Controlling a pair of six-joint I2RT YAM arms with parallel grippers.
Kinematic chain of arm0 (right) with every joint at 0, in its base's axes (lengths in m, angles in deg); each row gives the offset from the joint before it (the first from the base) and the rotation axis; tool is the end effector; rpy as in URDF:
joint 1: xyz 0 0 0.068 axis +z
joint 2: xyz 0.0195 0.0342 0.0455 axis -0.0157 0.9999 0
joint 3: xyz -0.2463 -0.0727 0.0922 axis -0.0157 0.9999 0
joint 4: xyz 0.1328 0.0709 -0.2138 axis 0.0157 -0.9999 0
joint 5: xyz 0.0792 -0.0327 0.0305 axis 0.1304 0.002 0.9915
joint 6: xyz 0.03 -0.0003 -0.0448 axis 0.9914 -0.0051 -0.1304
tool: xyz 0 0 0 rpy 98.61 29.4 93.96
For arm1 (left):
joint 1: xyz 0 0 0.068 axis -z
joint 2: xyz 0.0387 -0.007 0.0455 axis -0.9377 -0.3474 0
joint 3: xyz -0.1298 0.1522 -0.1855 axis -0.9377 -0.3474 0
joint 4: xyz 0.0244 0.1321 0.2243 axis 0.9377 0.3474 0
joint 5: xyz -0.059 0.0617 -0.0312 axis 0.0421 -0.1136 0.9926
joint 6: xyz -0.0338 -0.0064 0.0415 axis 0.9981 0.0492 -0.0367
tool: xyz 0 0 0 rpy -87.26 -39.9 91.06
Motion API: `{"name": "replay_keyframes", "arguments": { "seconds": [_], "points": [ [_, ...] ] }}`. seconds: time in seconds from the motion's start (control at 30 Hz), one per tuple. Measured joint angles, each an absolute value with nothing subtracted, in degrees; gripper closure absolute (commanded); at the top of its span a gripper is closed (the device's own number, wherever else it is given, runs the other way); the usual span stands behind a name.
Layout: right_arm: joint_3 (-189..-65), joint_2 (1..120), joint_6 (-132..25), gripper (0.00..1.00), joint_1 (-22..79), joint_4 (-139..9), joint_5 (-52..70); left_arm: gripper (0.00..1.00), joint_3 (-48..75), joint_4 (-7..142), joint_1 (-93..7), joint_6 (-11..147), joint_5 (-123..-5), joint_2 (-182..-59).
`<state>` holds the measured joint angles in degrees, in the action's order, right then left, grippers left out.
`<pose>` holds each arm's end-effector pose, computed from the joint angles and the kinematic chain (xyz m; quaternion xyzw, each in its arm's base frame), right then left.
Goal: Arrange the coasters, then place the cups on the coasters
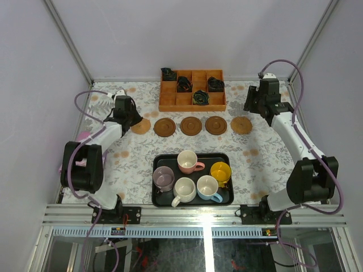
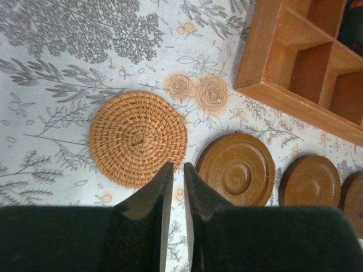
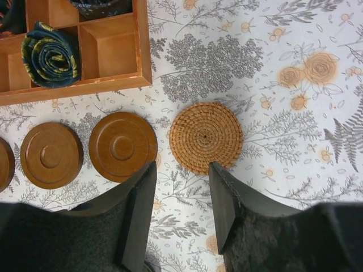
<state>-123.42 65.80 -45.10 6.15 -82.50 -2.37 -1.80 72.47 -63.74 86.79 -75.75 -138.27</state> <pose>0.3451 0.0404 0.3169 0.0785 0.8724 0.0670 0.4778 0.3519 -0.0346 0.2093 -0.2015 0.8814 -0.1064 0.4137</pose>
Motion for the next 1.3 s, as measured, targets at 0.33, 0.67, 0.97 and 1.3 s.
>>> {"name": "replay_keyframes", "arguments": {
  "seconds": [0.33,0.67,0.97,1.3],
  "points": [
    [-117.69,56.03,-44.94,0.27,6.06,-84.12,-5.37,0.83,-10.28,70.81,-62.91,82.13,-79.29,-122.9],
    [-112.09,48.97,-42.17,0.33,6.06,-82.92,-5.41,0.81,-17.56,70.53,-62.53,80.6,-79.44,-110.75],
    [-104.29,41.91,-41.56,0.43,6.06,-84.34,-4.3,0.78,-21.17,70.88,-61.57,80.6,-79.24,-107.01],
    [-95.85,38.18,-40.64,0.49,6.06,-87.05,0.91,0.78,-21.3,75.18,-60.61,81.12,-79.46,-108.11]
  ]
}}
